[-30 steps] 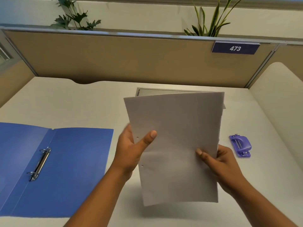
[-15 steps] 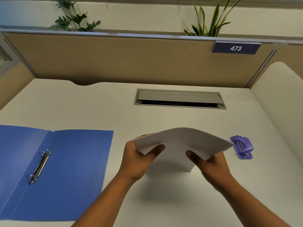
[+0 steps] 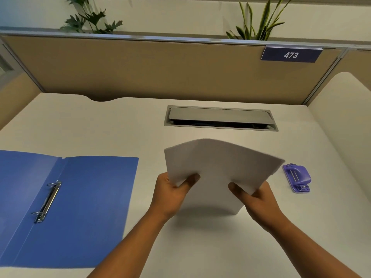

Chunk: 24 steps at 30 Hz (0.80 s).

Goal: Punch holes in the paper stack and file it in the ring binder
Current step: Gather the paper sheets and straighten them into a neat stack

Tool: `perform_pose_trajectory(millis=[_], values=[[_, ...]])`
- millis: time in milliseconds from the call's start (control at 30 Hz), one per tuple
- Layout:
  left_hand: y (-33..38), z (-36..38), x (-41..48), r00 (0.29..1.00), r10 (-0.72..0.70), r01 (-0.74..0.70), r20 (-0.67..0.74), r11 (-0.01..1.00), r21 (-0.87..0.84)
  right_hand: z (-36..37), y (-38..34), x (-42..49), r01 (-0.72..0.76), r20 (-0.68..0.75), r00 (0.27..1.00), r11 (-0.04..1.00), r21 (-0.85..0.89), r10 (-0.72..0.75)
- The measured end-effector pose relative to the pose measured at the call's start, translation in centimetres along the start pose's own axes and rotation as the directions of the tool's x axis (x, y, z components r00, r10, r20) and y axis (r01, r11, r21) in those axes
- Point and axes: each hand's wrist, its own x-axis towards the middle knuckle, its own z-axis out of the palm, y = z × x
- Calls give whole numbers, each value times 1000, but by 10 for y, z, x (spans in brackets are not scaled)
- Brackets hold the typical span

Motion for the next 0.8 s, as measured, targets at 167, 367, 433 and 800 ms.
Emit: perform_pose_trajectory(millis=[167, 367, 433, 800], values=[[0, -2, 5, 998, -63, 64, 14, 995, -81, -5, 4, -2, -40, -60, 997, 996, 76, 45], [13, 1, 5, 996, 85, -82, 38, 994, -66, -12, -6, -2, 60, -128, 991, 995, 77, -49], [11, 3, 5, 994, 100, -98, 51, 995, -28, -11, -9, -1, 74, -130, 990, 994, 81, -63], [-17, 5, 7, 996, -38, 38, 85, 999, -10, -6, 17, -2, -37, -98, 994, 999, 34, 40]])
